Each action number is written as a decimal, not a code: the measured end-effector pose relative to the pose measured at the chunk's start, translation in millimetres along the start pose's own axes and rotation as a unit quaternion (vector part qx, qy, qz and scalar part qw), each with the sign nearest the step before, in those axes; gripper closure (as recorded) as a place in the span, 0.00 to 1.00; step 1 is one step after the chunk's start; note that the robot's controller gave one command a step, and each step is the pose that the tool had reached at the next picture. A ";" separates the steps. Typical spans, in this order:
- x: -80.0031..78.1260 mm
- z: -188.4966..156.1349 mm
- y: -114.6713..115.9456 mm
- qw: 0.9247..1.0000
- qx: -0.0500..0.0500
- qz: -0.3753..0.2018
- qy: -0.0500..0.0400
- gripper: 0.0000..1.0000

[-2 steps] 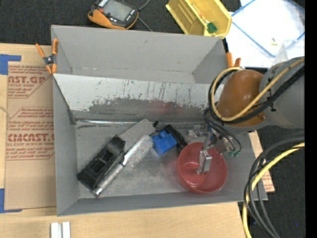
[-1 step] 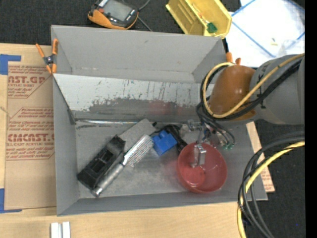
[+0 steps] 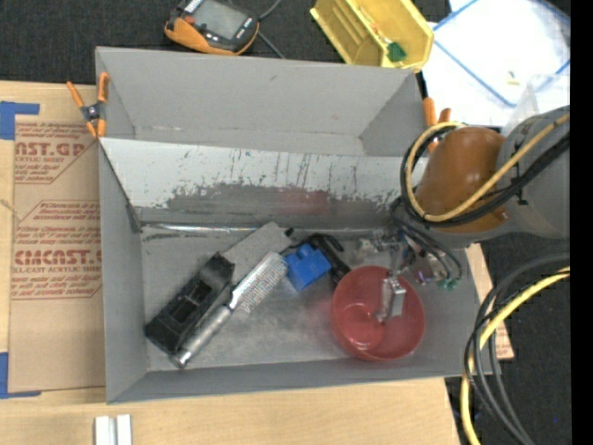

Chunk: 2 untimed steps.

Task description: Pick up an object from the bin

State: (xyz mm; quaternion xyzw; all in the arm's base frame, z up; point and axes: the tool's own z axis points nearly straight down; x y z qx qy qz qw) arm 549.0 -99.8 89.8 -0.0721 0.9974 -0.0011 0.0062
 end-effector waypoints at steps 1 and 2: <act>-16.4 16.4 75.7 0.999 0.001 -0.041 -0.003 1.00; -16.4 16.4 75.7 0.999 0.001 -0.041 -0.003 1.00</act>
Offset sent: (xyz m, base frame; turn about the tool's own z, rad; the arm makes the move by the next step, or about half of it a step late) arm 0.0000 0.0000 0.0000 0.0000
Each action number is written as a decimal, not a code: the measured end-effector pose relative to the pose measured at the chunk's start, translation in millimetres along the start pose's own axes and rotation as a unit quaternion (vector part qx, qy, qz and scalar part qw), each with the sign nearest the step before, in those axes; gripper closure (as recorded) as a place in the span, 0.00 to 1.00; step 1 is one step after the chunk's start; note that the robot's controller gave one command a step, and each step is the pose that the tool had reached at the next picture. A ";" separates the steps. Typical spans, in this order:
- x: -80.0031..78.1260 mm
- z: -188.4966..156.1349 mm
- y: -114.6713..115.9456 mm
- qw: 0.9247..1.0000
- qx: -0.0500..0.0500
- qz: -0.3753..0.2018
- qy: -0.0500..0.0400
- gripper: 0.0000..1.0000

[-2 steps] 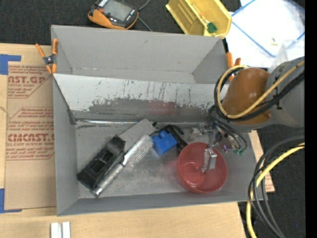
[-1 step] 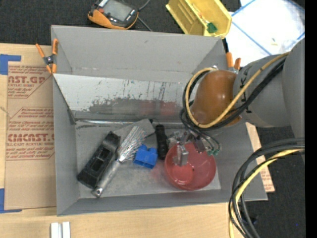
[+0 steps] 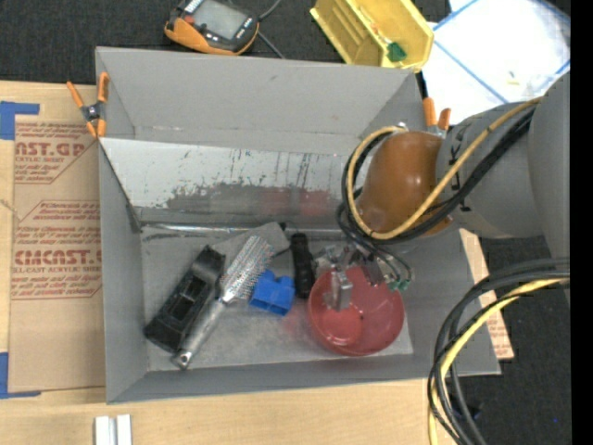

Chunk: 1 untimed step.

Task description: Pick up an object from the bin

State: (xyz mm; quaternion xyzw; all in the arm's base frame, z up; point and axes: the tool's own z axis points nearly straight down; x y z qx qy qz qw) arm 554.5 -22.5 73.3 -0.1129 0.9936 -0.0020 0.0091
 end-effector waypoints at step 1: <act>-2.9 -11.7 -4.6 1.000 0.000 -0.011 0.000 1.00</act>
Offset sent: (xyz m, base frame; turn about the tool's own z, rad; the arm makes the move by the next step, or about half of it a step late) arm -0.0199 -0.0264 0.1419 -0.0148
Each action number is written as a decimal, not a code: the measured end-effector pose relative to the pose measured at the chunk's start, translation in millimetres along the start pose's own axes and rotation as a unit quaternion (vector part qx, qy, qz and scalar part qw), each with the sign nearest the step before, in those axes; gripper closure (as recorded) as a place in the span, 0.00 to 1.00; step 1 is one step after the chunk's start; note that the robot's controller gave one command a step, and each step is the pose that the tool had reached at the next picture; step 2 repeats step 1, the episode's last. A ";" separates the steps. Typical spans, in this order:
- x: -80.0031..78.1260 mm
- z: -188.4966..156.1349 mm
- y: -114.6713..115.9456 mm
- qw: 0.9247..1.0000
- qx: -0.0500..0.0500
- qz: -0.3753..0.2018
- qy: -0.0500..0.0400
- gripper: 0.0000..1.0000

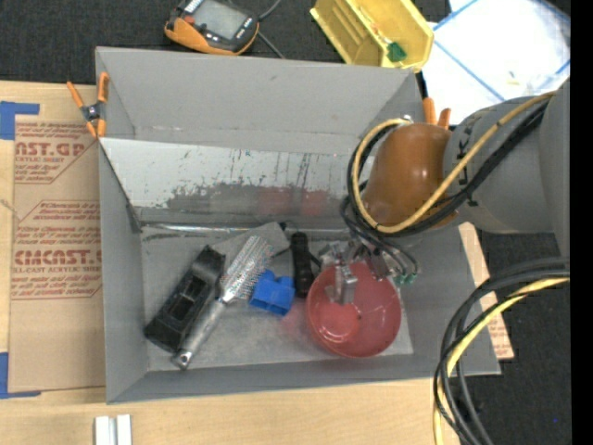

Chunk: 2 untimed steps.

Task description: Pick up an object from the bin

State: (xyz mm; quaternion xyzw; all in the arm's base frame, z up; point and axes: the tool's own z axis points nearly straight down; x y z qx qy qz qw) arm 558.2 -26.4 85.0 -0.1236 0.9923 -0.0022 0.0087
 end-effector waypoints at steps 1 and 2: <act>18.0 -86.2 -10.3 1.000 -0.001 0.002 0.001 1.00; 18.0 -86.2 -10.3 1.000 -0.001 0.002 0.001 1.00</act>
Offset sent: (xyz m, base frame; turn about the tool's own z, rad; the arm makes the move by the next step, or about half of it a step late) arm -0.0084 0.0102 0.1674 -0.0132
